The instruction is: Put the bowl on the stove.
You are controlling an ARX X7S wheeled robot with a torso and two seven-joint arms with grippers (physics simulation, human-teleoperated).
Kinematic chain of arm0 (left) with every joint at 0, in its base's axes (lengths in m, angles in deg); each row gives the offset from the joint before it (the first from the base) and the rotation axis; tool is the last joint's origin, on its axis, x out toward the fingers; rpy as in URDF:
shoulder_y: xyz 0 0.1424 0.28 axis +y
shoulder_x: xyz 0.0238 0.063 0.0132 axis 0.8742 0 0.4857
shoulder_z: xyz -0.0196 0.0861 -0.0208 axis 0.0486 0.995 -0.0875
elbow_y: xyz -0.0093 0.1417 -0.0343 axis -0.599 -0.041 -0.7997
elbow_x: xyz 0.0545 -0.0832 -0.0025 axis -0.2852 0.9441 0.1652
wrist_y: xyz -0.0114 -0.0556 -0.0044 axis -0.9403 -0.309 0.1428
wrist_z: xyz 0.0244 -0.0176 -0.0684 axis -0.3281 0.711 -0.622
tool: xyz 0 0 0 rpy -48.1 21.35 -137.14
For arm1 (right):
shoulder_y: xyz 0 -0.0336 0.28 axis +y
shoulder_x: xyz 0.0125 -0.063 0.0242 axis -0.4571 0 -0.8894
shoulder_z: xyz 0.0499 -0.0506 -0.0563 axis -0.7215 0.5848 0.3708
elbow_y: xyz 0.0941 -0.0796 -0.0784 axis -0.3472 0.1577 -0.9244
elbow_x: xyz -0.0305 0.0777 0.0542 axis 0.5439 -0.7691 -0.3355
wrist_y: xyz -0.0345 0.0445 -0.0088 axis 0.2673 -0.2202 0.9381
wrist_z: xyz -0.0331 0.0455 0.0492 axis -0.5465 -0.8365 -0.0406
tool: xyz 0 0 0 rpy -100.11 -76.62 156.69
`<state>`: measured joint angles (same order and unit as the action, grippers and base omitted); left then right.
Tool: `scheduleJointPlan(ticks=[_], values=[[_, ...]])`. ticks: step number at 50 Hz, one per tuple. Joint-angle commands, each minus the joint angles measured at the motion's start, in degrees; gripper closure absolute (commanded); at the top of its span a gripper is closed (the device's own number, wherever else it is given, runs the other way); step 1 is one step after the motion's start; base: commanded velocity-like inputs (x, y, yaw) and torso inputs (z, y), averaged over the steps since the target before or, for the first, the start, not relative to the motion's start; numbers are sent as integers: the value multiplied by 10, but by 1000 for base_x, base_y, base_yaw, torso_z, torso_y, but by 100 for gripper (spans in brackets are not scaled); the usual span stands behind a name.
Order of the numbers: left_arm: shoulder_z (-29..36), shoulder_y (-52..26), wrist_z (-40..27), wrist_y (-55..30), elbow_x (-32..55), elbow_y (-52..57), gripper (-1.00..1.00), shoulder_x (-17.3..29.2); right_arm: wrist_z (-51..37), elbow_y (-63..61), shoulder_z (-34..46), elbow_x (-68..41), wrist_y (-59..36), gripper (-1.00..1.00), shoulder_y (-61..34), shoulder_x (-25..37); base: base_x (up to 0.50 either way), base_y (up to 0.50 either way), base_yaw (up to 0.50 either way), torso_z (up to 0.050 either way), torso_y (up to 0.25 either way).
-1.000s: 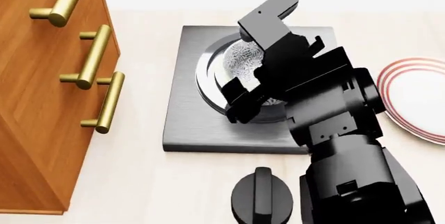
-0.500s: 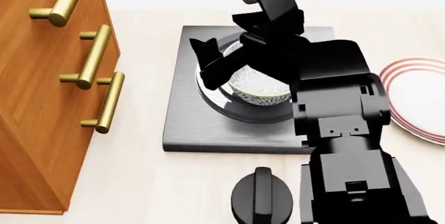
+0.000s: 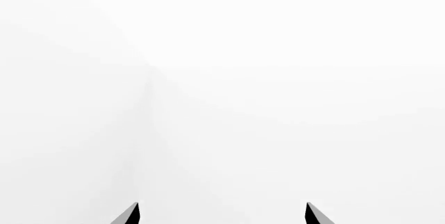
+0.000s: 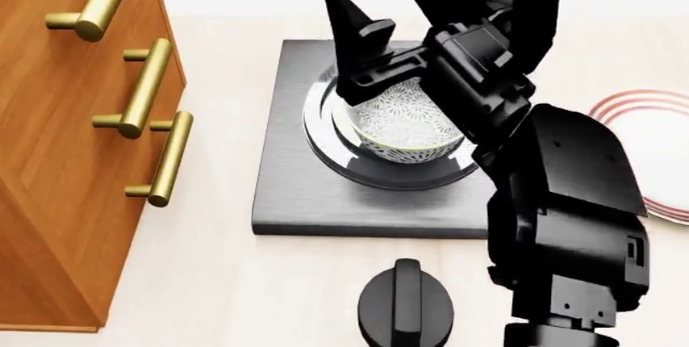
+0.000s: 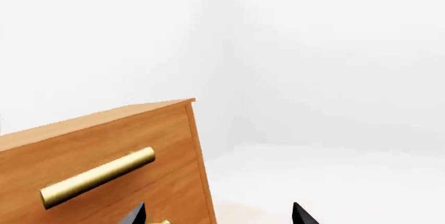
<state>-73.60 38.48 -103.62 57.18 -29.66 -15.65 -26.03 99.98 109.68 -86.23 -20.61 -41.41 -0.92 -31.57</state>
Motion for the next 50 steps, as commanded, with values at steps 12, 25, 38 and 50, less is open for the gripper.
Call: scheduleJointPlan(ticks=[12, 25, 38, 50], values=[[31, -20, 11, -2, 1, -12, -100, -13, -93, -275, -167, -164, -93, -100, 161, -16, 0, 0, 0, 0, 0], [33, -22, 13, -3, 3, -14, -100, -15, -129, -306, -222, -256, -119, -100, 179, -23, 0, 0, 0, 0, 0], [41, -26, 18, -3, -2, -16, -100, -22, -159, -325, -268, -343, -120, -100, 194, -26, 0, 0, 0, 0, 0], [53, -32, 24, -3, -4, -21, -100, -29, -182, -330, -311, -455, -108, -100, 198, -33, 0, 0, 0, 0, 0]])
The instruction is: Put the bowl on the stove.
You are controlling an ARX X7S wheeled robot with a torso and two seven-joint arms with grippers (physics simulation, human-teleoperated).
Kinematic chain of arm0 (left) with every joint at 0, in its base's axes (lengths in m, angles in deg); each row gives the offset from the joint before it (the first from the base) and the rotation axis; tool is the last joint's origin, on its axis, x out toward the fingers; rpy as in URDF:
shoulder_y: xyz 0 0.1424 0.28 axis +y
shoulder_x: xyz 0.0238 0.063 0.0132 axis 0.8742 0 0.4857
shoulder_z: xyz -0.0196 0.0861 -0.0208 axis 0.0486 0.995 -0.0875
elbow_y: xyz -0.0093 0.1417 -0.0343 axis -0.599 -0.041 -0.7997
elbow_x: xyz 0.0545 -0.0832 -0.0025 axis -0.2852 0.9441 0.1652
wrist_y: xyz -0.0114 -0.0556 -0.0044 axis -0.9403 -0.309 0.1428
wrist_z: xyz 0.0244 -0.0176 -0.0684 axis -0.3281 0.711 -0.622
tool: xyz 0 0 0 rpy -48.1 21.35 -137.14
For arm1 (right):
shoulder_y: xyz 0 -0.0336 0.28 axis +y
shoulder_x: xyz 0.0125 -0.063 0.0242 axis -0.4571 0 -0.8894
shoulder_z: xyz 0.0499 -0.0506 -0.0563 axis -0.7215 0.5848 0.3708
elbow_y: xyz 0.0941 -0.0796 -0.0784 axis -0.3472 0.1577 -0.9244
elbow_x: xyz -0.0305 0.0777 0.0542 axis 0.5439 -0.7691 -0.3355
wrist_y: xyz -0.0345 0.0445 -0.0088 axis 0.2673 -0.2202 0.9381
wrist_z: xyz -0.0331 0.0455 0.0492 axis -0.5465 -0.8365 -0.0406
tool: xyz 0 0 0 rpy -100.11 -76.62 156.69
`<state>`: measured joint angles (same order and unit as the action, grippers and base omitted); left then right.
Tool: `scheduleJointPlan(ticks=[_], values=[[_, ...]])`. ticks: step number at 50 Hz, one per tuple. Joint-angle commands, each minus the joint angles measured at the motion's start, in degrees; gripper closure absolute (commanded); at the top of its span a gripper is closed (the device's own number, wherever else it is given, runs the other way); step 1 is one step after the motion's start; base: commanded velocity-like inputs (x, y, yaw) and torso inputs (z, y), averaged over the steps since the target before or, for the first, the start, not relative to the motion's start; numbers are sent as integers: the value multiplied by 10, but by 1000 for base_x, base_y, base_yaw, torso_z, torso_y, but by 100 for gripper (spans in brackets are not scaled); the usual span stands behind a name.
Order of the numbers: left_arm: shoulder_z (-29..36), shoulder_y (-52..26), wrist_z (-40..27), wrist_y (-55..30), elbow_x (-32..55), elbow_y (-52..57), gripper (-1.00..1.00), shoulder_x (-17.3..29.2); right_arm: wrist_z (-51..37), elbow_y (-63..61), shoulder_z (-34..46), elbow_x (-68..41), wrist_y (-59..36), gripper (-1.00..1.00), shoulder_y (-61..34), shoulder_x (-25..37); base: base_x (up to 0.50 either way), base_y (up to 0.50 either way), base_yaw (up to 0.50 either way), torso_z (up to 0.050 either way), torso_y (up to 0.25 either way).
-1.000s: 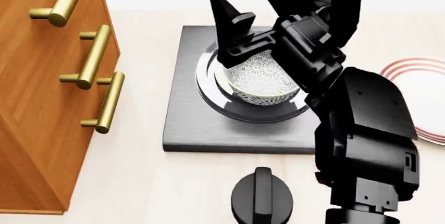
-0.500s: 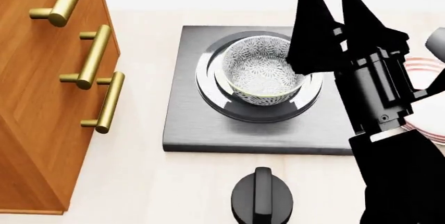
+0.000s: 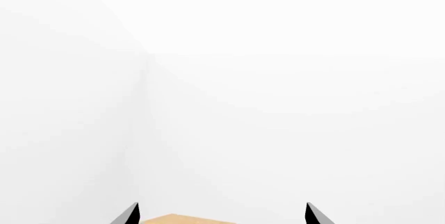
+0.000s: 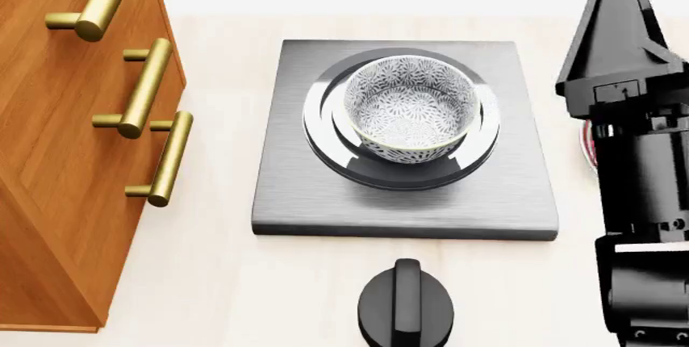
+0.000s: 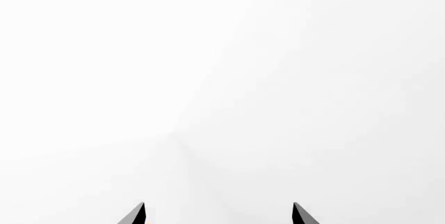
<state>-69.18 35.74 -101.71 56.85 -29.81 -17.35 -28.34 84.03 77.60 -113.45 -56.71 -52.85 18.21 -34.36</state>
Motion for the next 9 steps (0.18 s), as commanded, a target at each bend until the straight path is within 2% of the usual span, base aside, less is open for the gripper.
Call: scheduleJointPlan(ticks=[1, 9], values=[[12, -6, 6, 0, -3, -5, -100, -8, -26, -11, -47, -113, 7, -100, 7, -7, 0, 0, 0, 0, 0], [30, -13, 15, 1, -8, -16, -100, -18, -38, 1, -47, -158, 23, -100, 13, -5, 0, 0, 0, 0, 0]])
